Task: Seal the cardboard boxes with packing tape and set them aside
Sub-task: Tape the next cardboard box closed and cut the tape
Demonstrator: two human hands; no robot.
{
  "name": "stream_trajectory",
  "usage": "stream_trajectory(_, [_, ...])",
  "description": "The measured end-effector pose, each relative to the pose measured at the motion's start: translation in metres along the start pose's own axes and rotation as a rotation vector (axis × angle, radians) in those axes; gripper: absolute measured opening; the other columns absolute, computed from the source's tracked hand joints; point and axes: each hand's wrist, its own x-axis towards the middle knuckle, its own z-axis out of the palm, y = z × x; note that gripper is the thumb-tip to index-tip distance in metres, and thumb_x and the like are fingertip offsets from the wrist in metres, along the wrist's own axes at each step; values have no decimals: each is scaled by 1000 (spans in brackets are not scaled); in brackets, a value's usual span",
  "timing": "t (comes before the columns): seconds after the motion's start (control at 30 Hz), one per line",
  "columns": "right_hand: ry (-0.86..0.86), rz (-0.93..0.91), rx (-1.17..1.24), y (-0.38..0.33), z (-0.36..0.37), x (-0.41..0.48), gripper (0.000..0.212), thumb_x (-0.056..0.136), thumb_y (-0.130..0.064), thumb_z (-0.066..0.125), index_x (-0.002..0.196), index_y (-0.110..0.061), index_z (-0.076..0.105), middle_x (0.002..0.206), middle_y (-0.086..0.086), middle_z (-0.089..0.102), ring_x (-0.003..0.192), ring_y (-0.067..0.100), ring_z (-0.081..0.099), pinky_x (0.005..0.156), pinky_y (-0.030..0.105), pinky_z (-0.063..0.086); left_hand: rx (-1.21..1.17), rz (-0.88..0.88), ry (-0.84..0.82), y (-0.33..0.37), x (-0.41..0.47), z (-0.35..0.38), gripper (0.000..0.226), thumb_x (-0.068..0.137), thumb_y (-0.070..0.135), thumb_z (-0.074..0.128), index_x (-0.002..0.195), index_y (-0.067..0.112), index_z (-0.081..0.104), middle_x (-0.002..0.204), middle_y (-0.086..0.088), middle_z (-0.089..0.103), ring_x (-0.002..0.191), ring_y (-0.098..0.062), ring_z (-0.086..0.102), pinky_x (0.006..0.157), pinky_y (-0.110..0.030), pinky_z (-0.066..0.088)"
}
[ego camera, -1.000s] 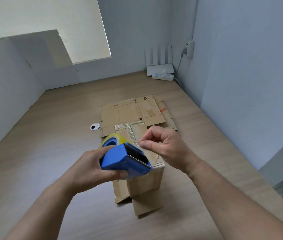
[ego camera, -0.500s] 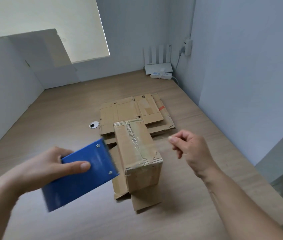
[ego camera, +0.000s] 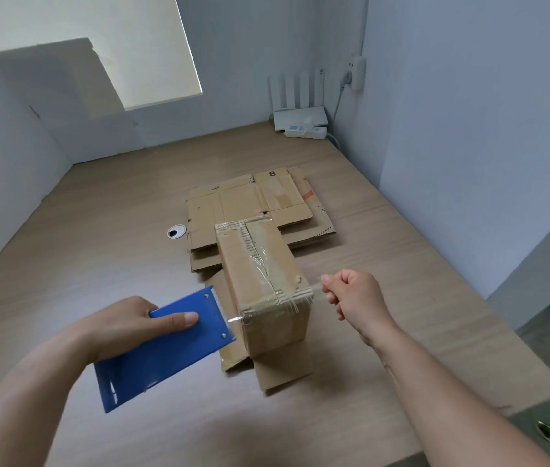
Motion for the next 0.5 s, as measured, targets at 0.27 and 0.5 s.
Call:
stream_trajectory(0.27, [-53,86,-60,12,16,4,28,94,-20,56,69,-7,62,58,2,54,49,14,43,49,29,40,64,-77,7,-5,30,13,83,46,90,48,80,17,68,79,0,69,73,-16,65,64,-28,39])
stream_trajectory(0.5, [-127,219,-131,21,19,6,25,88,-39,61,81,-15,61,76,3,63,52,18,56,49,26,45,15,-115,-44,-5,40,24,82,46,84,49,86,15,70,88,-3,69,81,-19,65,69,-30,39])
